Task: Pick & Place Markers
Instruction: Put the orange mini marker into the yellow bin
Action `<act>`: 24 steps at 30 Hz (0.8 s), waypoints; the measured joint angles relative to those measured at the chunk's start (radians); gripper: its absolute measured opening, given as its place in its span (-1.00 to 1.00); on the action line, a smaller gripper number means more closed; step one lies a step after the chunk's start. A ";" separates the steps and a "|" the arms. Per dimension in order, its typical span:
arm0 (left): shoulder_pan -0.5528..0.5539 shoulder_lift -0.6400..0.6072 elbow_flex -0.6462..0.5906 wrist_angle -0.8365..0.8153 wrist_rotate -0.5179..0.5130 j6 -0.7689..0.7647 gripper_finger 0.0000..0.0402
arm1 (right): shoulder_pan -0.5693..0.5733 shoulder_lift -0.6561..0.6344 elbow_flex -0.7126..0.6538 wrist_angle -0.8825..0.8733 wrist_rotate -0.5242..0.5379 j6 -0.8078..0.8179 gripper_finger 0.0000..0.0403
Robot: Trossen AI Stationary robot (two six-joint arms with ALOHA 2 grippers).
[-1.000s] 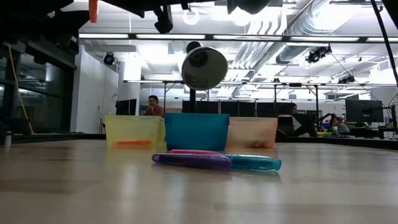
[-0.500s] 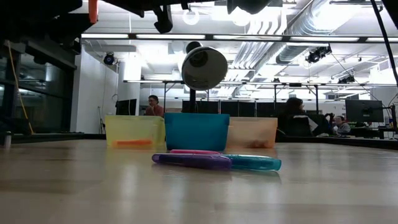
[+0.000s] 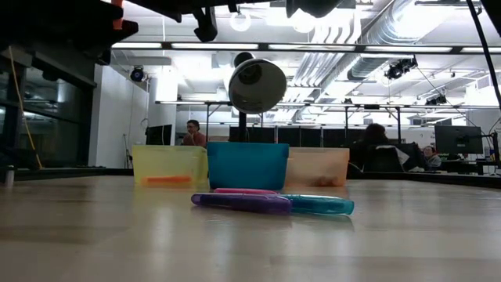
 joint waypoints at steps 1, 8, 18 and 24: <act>0.000 0.001 0.005 0.003 0.000 0.001 -0.31 | 0.000 0.000 0.000 -0.002 0.000 0.000 -0.88; 0.000 0.001 0.036 0.000 0.004 0.024 -0.74 | 0.001 0.000 0.000 -0.023 -0.005 0.000 -0.88; 0.000 0.002 0.036 -0.002 0.011 0.024 -0.77 | 0.001 0.000 0.000 -0.018 -0.007 0.000 -0.88; 0.000 0.002 0.038 -0.005 0.015 0.027 -0.77 | 0.000 0.002 -0.002 0.038 -0.023 -0.024 -0.62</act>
